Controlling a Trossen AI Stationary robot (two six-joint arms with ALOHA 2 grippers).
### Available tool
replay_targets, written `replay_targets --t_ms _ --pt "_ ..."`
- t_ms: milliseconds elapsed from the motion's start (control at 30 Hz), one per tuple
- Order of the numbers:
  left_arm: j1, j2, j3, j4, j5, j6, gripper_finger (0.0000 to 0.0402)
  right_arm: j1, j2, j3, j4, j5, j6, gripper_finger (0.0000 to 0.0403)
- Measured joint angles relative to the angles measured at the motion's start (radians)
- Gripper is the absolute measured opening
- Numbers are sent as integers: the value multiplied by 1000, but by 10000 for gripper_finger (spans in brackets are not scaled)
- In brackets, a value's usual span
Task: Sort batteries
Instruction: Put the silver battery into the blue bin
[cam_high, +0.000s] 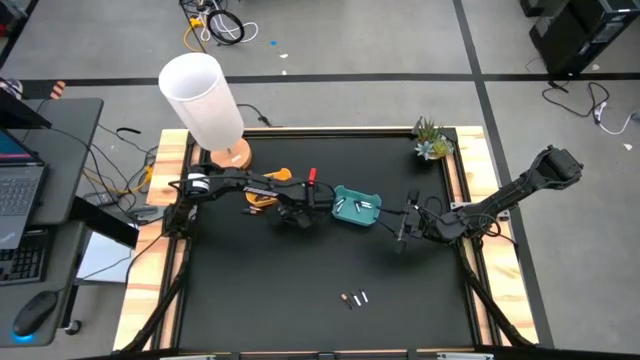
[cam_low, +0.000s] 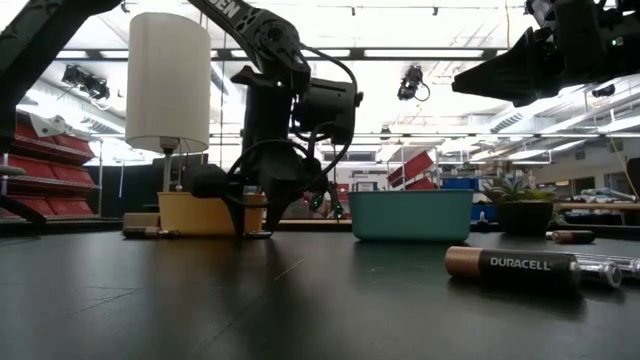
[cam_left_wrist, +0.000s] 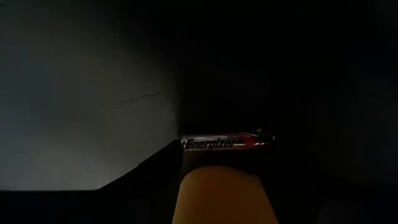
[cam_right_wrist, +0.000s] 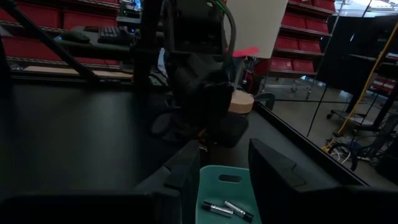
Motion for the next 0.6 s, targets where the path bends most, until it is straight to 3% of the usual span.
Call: replay_targets --t_ms 267,600 --pt "-48 0 0 -7 -5 -130 219 0 0 0 0 0 0 123" --pt "-107 3 -1 -16 -50 -187 219 0 0 0 0 -6 0 123"
